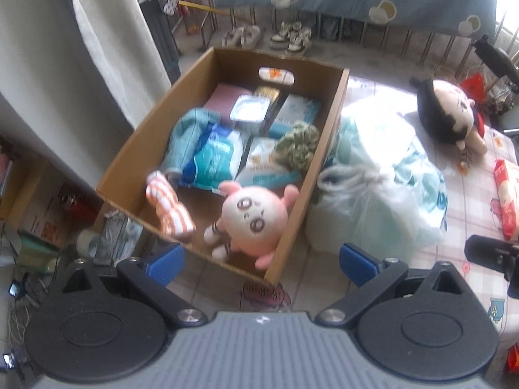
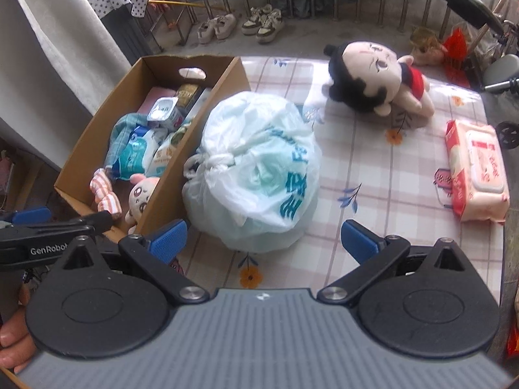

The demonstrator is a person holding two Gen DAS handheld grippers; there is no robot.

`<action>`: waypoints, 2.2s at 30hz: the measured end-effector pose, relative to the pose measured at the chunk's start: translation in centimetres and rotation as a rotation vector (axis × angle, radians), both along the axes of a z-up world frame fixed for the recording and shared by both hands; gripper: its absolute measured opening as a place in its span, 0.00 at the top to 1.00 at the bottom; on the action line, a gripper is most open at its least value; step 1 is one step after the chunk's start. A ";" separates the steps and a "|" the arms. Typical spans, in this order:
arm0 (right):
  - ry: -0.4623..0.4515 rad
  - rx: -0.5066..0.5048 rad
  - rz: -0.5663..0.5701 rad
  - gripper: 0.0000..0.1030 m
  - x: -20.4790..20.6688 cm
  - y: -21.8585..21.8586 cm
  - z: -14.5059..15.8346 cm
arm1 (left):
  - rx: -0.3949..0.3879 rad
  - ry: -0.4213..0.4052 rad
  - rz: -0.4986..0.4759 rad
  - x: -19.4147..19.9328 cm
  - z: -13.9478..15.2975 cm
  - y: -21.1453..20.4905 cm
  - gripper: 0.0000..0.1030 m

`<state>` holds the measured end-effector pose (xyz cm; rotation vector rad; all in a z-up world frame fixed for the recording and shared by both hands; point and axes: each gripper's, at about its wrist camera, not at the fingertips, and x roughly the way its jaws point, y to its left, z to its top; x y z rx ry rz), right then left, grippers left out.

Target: Organize soft objects

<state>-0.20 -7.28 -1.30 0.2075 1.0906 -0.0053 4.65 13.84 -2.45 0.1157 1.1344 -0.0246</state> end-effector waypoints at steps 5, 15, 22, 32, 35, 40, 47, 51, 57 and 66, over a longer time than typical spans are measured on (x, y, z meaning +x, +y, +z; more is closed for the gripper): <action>0.012 0.004 -0.004 0.01 -0.1 0.6 -0.2 | -0.006 0.056 -0.002 -0.1 -1.2 0.2 0.01; 0.086 0.016 -0.094 0.01 0.0 2.1 -1.3 | 0.016 0.098 -0.071 0.7 -2.0 1.7 0.01; 0.102 -0.015 -0.123 0.01 -0.1 4.3 -1.2 | 0.019 0.115 -0.098 1.4 -2.2 3.9 0.01; 0.113 -0.031 -0.161 0.01 -0.1 7.4 -0.7 | 0.014 0.097 -0.125 2.0 -1.9 6.2 0.01; 0.115 -0.038 -0.165 0.01 -0.1 8.5 -0.8 | 0.028 0.090 -0.137 2.3 -1.9 6.6 0.01; 0.129 -0.045 -0.174 0.01 0.0 9.7 -1.2 | 0.036 0.092 -0.145 2.6 -1.9 7.2 0.01; 0.137 -0.049 -0.204 0.01 0.0 10.1 -1.3 | 0.049 0.089 -0.174 2.7 -2.0 6.9 0.01; 0.140 -0.050 -0.220 0.01 -0.1 10.0 -1.5 | 0.052 0.093 -0.188 2.9 -2.2 6.8 0.01; 0.147 -0.055 -0.227 0.01 -0.1 10.2 -1.8 | 0.054 0.109 -0.198 3.1 -2.6 6.8 0.01; 0.146 -0.058 -0.221 0.01 0.4 10.9 -1.9 | 0.058 0.109 -0.210 3.5 -2.9 7.3 0.01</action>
